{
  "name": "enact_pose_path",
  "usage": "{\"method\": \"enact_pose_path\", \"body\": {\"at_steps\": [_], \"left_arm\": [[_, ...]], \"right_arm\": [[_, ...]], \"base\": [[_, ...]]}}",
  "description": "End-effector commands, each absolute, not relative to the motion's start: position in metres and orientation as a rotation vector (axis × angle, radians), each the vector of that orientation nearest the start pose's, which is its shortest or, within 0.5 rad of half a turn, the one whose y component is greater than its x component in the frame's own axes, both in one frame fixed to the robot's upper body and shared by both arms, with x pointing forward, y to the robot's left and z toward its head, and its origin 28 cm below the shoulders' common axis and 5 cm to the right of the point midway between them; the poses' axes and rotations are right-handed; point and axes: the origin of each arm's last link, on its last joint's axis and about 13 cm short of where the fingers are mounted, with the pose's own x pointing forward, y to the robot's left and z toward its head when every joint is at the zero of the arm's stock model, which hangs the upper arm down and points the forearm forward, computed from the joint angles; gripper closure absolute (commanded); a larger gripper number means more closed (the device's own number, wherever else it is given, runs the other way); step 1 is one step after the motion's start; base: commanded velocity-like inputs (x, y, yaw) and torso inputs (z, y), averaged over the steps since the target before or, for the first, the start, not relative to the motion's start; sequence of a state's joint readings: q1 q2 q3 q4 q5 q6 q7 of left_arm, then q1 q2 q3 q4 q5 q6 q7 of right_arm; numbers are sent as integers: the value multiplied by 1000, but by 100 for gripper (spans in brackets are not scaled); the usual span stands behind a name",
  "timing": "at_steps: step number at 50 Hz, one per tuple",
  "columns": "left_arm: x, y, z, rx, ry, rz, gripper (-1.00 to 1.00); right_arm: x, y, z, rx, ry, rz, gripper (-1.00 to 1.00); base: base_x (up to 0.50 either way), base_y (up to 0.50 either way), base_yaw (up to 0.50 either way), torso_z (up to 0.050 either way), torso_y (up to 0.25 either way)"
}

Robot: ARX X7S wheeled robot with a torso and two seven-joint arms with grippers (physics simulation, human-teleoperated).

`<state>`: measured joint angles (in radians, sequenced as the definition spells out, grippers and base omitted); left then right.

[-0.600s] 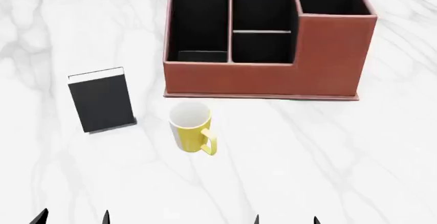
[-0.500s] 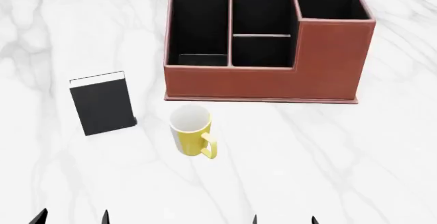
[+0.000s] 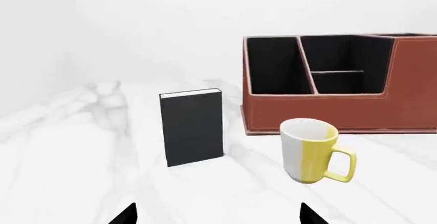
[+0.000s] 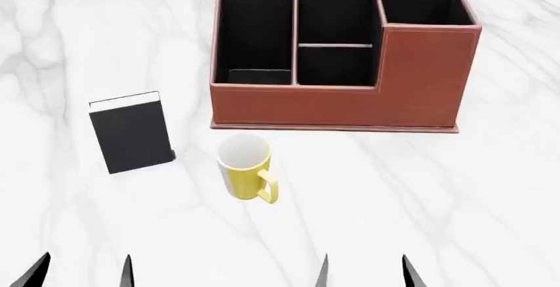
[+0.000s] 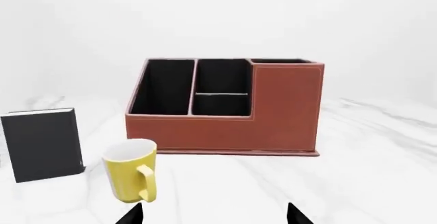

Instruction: Pick up the yellow and white mug and place it to the right of the caddy.

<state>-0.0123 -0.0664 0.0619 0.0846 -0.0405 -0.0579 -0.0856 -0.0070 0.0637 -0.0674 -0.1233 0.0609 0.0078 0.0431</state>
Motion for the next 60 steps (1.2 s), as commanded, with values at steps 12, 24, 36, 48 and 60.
{"method": "enact_pose_path", "body": {"at_steps": [12, 24, 36, 48, 60], "left_arm": [[237, 215, 109, 69, -309, 42, -100], [207, 209, 169, 118, -470, 57, -100], [165, 220, 200, 192, -584, 226, -100], [149, 240, 193, 212, -648, 518, -100], [130, 263, 189, 274, -734, 1049, -100]], "right_arm": [[215, -92, 149, -65, -452, 99, -100], [182, -83, 193, -82, -578, 143, -100], [145, -89, 251, -34, -791, 211, -100], [128, -108, 242, -93, -676, 98, -100], [128, -110, 244, -99, -695, 96, -100]], "base": [[0, 0, 0, 0, 0], [0, 0, 0, 0, 0], [0, 0, 0, 0, 0], [0, 0, 0, 0, 0], [0, 0, 0, 0, 0]]}}
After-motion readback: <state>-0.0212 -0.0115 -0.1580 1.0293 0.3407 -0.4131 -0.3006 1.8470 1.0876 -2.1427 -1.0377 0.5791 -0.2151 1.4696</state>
